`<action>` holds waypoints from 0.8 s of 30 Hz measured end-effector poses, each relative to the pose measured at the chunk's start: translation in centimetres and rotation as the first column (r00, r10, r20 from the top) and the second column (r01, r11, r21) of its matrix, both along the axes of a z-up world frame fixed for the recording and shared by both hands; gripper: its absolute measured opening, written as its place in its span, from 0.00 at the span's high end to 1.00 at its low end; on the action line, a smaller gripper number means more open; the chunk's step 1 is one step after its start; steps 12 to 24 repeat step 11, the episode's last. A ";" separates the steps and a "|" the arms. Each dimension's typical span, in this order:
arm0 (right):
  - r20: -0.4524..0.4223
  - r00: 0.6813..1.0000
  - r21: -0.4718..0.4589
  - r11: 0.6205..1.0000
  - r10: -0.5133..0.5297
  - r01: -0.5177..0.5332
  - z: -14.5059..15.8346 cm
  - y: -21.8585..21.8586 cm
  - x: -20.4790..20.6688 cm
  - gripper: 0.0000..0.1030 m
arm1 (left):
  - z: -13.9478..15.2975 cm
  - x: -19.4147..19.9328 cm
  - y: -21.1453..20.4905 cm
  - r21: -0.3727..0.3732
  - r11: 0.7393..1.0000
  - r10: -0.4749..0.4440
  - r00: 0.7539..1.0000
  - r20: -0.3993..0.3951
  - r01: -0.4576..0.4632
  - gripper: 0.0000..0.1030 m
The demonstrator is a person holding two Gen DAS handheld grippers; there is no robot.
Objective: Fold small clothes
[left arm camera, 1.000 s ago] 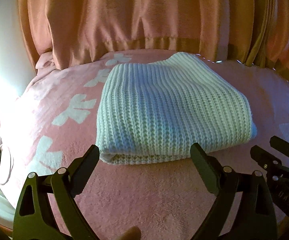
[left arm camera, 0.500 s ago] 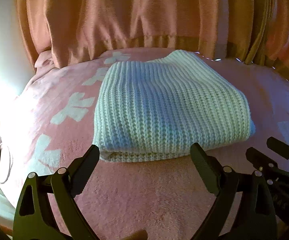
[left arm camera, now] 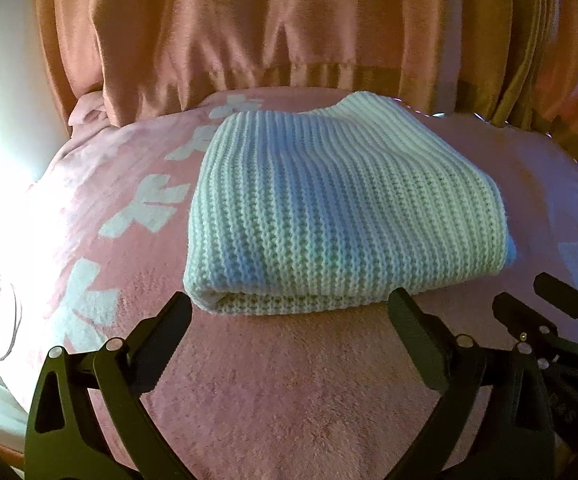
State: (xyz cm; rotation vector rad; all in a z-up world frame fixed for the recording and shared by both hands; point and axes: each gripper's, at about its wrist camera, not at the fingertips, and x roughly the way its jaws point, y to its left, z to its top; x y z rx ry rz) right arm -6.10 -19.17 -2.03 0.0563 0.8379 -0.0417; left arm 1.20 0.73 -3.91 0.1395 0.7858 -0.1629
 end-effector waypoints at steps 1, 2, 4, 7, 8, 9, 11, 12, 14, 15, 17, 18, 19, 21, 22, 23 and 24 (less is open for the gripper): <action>0.000 1.000 0.000 1.000 0.000 0.000 0.0 0.1 0.0 0.47 | 0.0 0.0 0.0 0.001 1.000 0.001 1.000 0.001 -0.001 0.06; 0.000 1.000 0.000 1.000 0.000 0.000 0.0 0.1 0.0 0.47 | 0.0 0.0 -0.1 -0.002 1.000 -0.005 1.000 0.001 0.005 0.06; -0.001 1.000 0.001 1.000 0.001 -0.001 0.0 0.1 0.0 0.47 | 0.1 0.0 -0.1 -0.004 1.000 -0.005 1.000 0.001 0.005 0.06; -0.002 1.000 0.002 1.000 0.001 -0.001 -0.1 0.1 0.0 0.47 | 0.0 0.1 -0.2 -0.002 1.000 0.004 1.000 -0.010 -0.004 0.06; -0.002 1.000 0.004 1.000 0.000 0.000 -0.1 0.1 0.0 0.47 | 0.0 0.1 -0.3 0.001 1.000 0.005 1.000 -0.011 -0.005 0.07; -0.002 1.000 0.005 1.000 -0.002 0.002 -0.1 0.2 -0.1 0.47 | 0.0 0.2 -0.3 0.004 1.000 0.005 1.000 -0.010 -0.005 0.07; -0.002 1.000 0.006 1.000 -0.003 0.003 -0.1 0.3 -0.1 0.47 | 0.0 0.1 -0.4 0.007 1.000 -0.001 1.000 -0.010 0.001 0.07; -0.002 1.000 0.006 1.000 -0.003 0.003 -0.1 0.3 -0.1 0.47 | 0.0 0.1 -0.4 0.007 1.000 -0.001 1.000 -0.010 0.001 0.07; -0.002 1.000 0.006 1.000 -0.003 0.003 -0.1 0.3 -0.1 0.47 | 0.0 0.1 -0.4 0.007 1.000 -0.001 1.000 -0.010 0.001 0.07; -0.002 1.000 0.006 1.000 -0.003 0.003 -0.1 0.3 -0.1 0.47 | 0.0 0.1 -0.4 0.007 1.000 -0.001 1.000 -0.010 0.001 0.07; -0.002 1.000 0.006 1.000 -0.003 0.003 -0.1 0.3 -0.1 0.47 | 0.0 0.1 -0.4 0.007 1.000 -0.001 1.000 -0.010 0.001 0.07; -0.002 1.000 0.006 1.000 -0.003 0.003 -0.1 0.3 -0.1 0.47 | 0.0 0.1 -0.4 0.007 1.000 -0.001 1.000 -0.010 0.001 0.07; -0.002 1.000 0.006 1.000 -0.003 0.003 -0.1 0.3 -0.1 0.47 | 0.0 0.1 -0.4 0.007 1.000 -0.001 1.000 -0.010 0.001 0.07; -0.002 1.000 0.006 1.000 -0.003 0.003 -0.1 0.3 -0.1 0.47 | 0.0 0.1 -0.4 0.007 1.000 -0.001 1.000 -0.010 0.001 0.07; -0.002 1.000 0.006 1.000 -0.003 0.003 -0.1 0.3 -0.1 0.47 | 0.0 0.1 -0.4 0.007 1.000 -0.001 1.000 -0.010 0.001 0.07; -0.002 1.000 0.006 1.000 -0.003 0.003 -0.1 0.3 -0.1 0.47 | 0.0 0.1 -0.4 0.007 1.000 -0.001 1.000 -0.010 0.001 0.07; -0.002 1.000 0.006 1.000 -0.003 0.003 -0.1 0.3 -0.1 0.47 | 0.0 0.1 -0.4 0.007 1.000 -0.001 1.000 -0.010 0.001 0.07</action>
